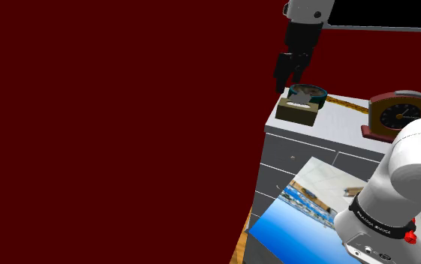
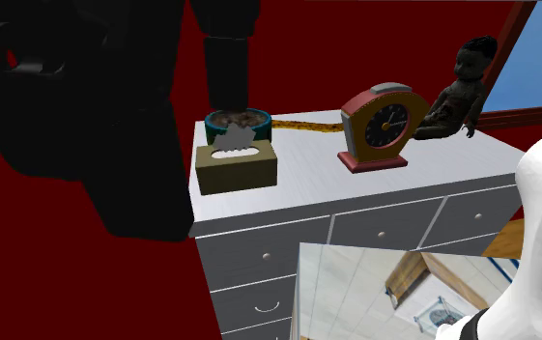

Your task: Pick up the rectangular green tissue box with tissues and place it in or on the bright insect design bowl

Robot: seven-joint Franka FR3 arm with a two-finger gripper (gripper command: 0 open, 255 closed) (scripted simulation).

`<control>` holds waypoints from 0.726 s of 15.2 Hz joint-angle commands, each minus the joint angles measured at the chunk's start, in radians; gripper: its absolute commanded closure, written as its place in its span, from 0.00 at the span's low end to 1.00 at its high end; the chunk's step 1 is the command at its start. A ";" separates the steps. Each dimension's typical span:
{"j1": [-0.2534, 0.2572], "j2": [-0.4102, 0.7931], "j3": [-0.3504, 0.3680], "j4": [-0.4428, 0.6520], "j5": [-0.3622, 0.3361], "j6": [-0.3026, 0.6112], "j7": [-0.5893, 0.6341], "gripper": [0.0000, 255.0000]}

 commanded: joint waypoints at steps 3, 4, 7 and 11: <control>-0.018 0.028 -0.016 -0.018 -0.042 0.024 -0.029 0.00; -0.028 0.043 -0.024 -0.025 -0.063 0.037 -0.043 0.00; -0.059 0.093 -0.048 -0.044 -0.128 0.078 -0.083 0.00; -0.103 0.170 -0.080 -0.056 -0.219 0.137 -0.128 0.00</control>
